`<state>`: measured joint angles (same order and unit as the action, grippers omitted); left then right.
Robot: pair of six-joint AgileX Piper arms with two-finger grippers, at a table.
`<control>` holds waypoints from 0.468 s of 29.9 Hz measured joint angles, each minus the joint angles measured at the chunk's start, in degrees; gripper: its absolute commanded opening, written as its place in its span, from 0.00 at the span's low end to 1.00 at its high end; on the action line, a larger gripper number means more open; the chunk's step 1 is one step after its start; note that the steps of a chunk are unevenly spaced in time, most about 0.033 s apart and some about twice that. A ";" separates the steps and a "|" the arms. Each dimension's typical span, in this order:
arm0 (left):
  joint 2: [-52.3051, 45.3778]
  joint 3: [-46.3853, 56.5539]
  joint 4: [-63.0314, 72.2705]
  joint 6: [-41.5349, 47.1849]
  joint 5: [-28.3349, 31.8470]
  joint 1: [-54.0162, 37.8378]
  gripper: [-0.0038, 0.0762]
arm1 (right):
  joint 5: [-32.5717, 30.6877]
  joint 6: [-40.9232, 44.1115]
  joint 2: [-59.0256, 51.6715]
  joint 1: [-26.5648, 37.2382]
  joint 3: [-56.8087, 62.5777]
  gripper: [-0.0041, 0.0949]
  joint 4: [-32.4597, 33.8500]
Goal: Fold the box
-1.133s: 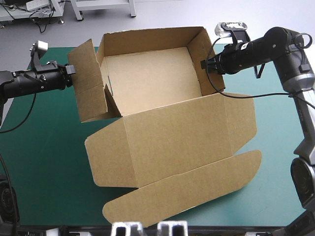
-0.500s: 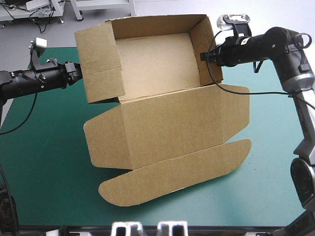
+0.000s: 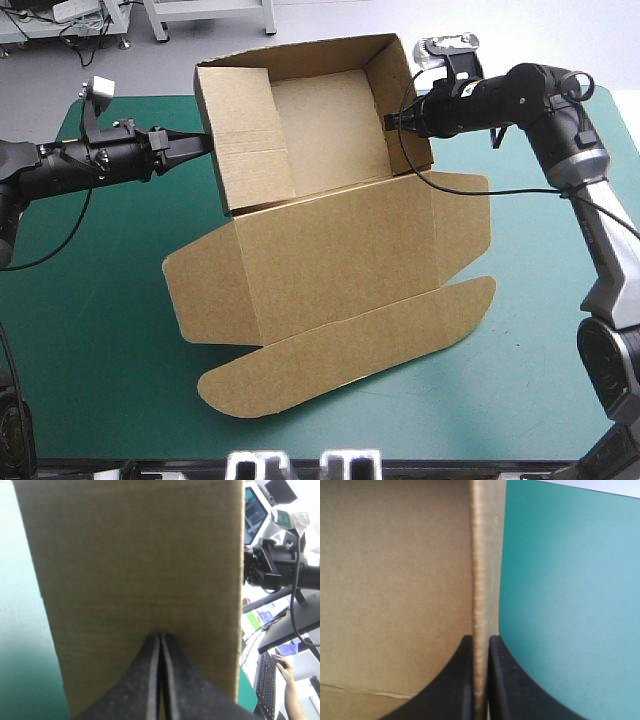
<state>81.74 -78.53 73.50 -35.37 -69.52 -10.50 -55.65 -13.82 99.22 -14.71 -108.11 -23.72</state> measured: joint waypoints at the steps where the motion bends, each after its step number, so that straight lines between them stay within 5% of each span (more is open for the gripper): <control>1: 0.00 0.00 -0.13 0.00 0.02 0.00 0.05 | 0.61 0.00 0.00 -0.35 0.00 0.03 0.50; 5: 0.00 0.00 -0.49 0.00 0.08 0.00 0.14 | 2.09 0.85 0.00 -1.92 0.05 0.03 3.67; 11: 0.00 0.00 -1.13 0.00 0.19 -0.05 0.48 | 3.81 3.44 0.07 -3.74 0.06 0.03 7.74; 14: 0.00 0.00 -1.13 0.00 0.37 -0.05 0.56 | 4.45 4.29 0.50 -4.06 0.06 0.03 8.58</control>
<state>81.74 -78.53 72.37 -35.37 -69.16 -10.55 -51.20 -9.53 99.72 -18.77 -108.05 -15.14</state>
